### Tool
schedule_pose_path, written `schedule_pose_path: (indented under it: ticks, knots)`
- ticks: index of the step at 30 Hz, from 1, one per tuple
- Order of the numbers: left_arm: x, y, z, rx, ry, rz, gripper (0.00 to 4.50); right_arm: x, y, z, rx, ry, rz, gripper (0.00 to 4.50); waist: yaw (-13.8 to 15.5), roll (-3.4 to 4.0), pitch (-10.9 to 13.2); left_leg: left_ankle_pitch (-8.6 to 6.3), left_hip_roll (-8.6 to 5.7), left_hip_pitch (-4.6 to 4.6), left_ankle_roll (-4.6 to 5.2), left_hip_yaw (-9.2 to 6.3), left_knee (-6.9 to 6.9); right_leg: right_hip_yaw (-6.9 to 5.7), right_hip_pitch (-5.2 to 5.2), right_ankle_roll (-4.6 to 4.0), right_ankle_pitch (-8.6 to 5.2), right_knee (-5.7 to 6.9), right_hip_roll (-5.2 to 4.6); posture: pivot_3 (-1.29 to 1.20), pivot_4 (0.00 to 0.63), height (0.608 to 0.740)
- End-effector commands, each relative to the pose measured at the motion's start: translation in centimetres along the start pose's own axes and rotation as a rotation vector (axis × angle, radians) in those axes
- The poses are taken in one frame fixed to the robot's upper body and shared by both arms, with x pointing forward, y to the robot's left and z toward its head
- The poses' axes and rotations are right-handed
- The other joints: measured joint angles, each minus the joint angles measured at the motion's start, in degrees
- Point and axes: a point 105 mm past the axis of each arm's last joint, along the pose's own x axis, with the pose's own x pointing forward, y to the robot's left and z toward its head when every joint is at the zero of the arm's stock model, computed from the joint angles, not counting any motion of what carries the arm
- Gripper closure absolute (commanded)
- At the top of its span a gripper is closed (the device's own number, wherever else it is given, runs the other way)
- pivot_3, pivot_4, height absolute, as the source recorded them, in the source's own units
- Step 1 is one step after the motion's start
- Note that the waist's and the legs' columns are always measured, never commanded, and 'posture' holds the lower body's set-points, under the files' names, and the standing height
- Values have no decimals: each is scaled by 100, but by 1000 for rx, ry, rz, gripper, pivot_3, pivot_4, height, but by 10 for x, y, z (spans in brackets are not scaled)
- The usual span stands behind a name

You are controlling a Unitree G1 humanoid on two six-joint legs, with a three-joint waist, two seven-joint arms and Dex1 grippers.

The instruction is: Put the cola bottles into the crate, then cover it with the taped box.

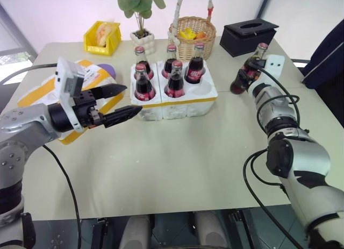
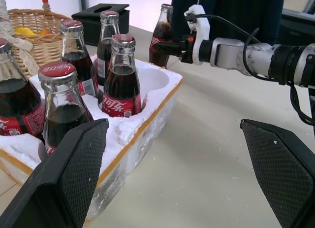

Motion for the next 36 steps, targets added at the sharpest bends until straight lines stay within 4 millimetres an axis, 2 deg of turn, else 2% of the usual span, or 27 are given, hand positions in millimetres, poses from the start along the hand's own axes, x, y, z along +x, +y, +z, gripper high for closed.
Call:
schedule_pose_path:
  ticks: [1,7,13,17,21,26,31,36]
  knots:
    - [-3,-5,13,50,-27,-9,0,3,9,19,-24,-59,37,1826,0,0,0,0,0,0,0,0,0,0,0,0,0,0,0,0,150,740]
    - [-2,-13,11,30,-17,-56,0,2,10,48,-93,-130,97,1826,1,1,1,0,0,0,0,0,-1,0,0,0,0,0,0,0,150,740]
    - [-2,-17,6,19,-8,-72,0,-6,13,100,-146,-250,197,1826,24,13,8,0,0,-3,0,1,-5,1,-3,1,0,-2,0,0,150,740]
    - [-1,-18,4,15,-8,-82,0,-16,28,134,-175,-328,311,1826,13,17,10,0,0,-3,0,1,-10,1,-6,1,0,-2,0,0,150,740]
    - [-1,-19,2,12,-6,-85,0,-32,51,154,-139,-348,487,1826,4,17,10,0,0,8,0,3,-30,4,-11,2,1,0,0,0,150,740]
    - [-3,-19,-1,11,0,-82,0,-51,78,155,-118,-304,669,1826,30,17,10,3,0,20,-2,1,-57,4,-13,1,0,0,2,0,150,740]
    - [-3,-18,-1,18,-1,-76,0,-72,107,127,-206,-214,859,1826,77,16,10,3,0,15,-2,3,-55,4,-13,1,0,-4,1,0,150,740]
    - [-4,-17,0,23,-3,-66,0,-80,114,104,-269,-157,913,1826,141,16,10,3,0,15,-3,3,-49,5,-14,1,0,-1,2,0,150,740]
